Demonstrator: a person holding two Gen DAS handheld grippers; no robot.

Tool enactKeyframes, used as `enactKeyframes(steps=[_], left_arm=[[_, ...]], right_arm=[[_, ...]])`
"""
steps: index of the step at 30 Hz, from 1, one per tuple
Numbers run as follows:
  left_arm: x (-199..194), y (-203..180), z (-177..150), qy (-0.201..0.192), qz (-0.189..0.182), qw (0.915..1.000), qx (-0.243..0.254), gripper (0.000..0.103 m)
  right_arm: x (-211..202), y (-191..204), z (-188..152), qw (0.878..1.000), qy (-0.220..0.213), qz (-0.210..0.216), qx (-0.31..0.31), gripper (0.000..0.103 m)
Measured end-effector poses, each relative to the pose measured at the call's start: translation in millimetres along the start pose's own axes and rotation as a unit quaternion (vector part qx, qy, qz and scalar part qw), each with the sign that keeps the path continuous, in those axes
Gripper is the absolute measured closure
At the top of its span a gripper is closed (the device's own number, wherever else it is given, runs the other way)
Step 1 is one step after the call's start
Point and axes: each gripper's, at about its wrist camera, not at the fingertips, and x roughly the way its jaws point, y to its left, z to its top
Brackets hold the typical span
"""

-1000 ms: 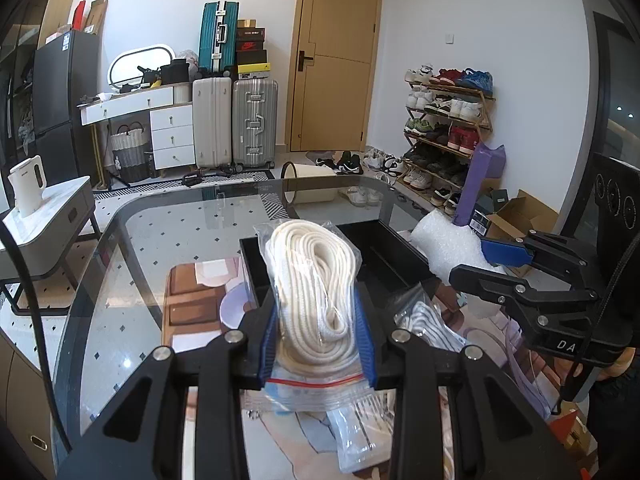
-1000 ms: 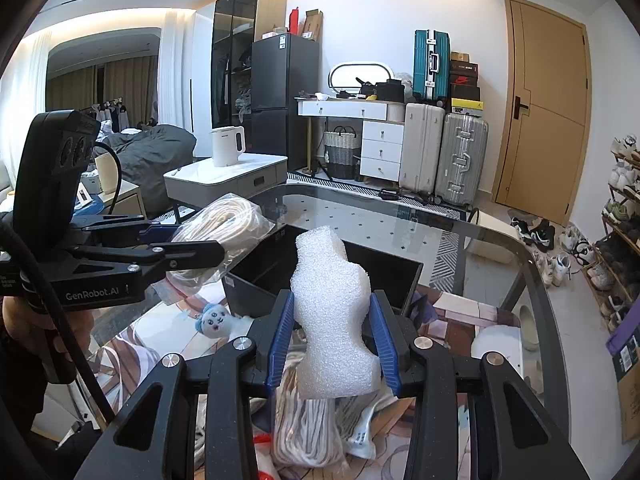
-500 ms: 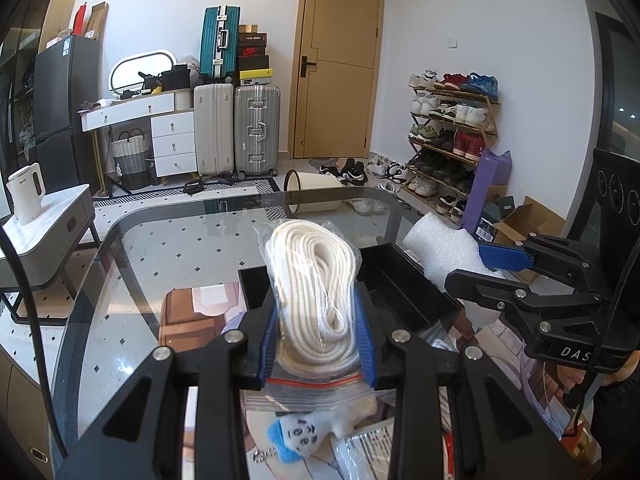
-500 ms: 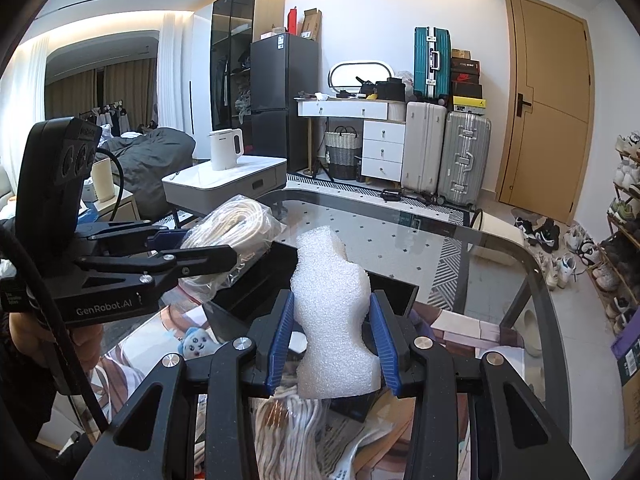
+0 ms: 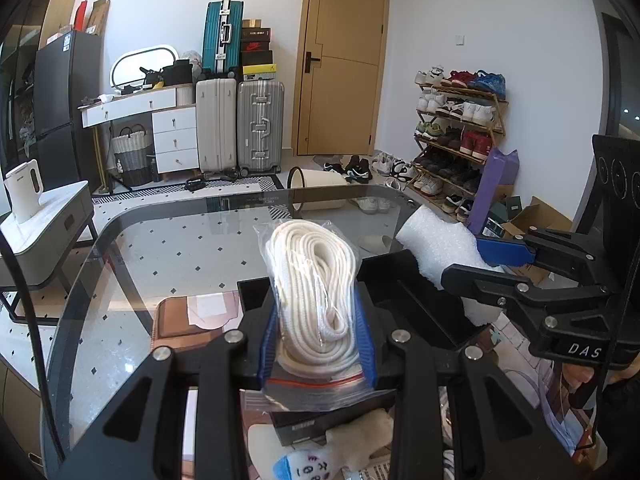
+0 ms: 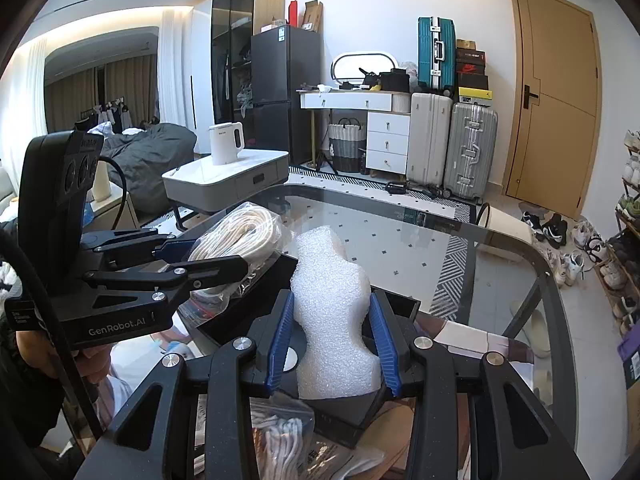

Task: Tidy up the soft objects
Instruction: 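Carry the foam sleeve and rope bag over the black box with both tools, then open both tools to drop the foam and rope bag into the box, then move both tools back over the remaining items on the table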

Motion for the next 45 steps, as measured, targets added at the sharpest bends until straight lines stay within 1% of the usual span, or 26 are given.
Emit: enactKeyframes(steps=[11,19,22,24,25,26,27,29,30,31,32,33,34,35,36,37,39,40,45], left_arm=[[25.7,-5.5,-3.3,0.018,-0.008,0.9998,0.006,0.071],[38.5,-10.3,-8.6,0.034,-0.009,0.9993,0.012,0.071],[39.1,-9.7,-12.0,0.04,-0.008,0.9991,0.013,0.069],[39.3,-10.8,-11.9,0.045,-0.007,0.9989,0.012,0.066],[37.6,-10.9,-11.6,0.044,-0.005,0.999,0.01,0.062],[36.0,-10.9,-11.3,0.042,-0.003,0.9991,0.01,0.051],[31.9,-11.3,-10.9,0.035,-0.002,0.9993,0.009,0.044],[22.6,-11.7,-9.7,0.021,-0.006,0.9997,0.007,0.039],[20.6,-11.5,-9.7,0.021,-0.005,0.9997,0.008,0.035],[16.9,-12.0,-9.4,0.019,-0.001,0.9998,0.007,0.021],[13.8,-9.9,-9.8,0.014,0.004,0.9999,0.005,0.009],[6.9,-8.3,-9.8,0.001,0.006,1.0,-0.001,0.005],[0.8,-6.1,-9.7,-0.008,0.004,0.9999,-0.008,0.002],[-2.8,-5.5,-9.9,-0.01,0.003,0.9999,-0.01,0.001],[-6.9,-5.1,-10.5,-0.01,0.005,0.9999,-0.011,0.0],[-11.0,-4.9,-11.4,-0.013,0.011,0.9998,-0.009,0.0],[-17.6,-4.3,-12.9,-0.014,0.02,0.9997,-0.004,0.0],[-19.8,-4.6,-13.3,-0.014,0.021,0.9997,-0.003,0.0],[-37.6,-2.1,-19.5,-0.023,0.014,0.9995,-0.013,0.0]], right_arm=[[30.0,-10.3,-0.1,1.0,0.029,0.006,0.007,0.064],[44.5,-9.7,-4.0,0.999,0.044,-0.003,0.001,0.064],[45.8,-8.6,-2.1,0.999,0.043,-0.006,0.002,0.064],[44.9,-10.8,-1.5,0.999,0.041,-0.008,0.004,0.057],[43.3,-12.8,-2.8,0.999,0.04,-0.009,0.006,0.057],[40.1,-13.3,-3.8,0.999,0.037,-0.011,0.007,0.054],[38.0,-14.5,-3.3,0.999,0.036,-0.012,0.007,0.05],[32.9,-13.4,-3.3,0.999,0.034,-0.018,0.0,0.05],[30.4,-12.5,-3.3,0.999,0.034,-0.023,-0.002,0.049],[27.1,-11.8,-3.5,0.999,0.033,-0.025,-0.001,0.048],[24.2,-10.9,-3.5,0.999,0.031,-0.026,0.0,0.04],[20.0,-10.6,-3.8,0.999,0.027,-0.027,0.003,0.03],[14.6,-10.7,-4.5,0.999,0.018,-0.031,0.007,0.025],[9.9,-11.5,-6.6,0.999,0.012,-0.033,0.012,0.016],[3.7,-11.3,-7.5,0.999,0.005,-0.032,0.017,0.012],[-1.7,-10.5,-8.0,0.999,-0.001,-0.031,0.02,0.011],[-10.5,-8.2,-8.8,0.999,-0.005,-0.033,0.022,0.002],[-15.4,-6.9,-9.9,0.999,-0.009,-0.034,0.024,0.001],[-36.0,-2.2,-16.9,0.999,-0.017,-0.033,0.037,0.001]])
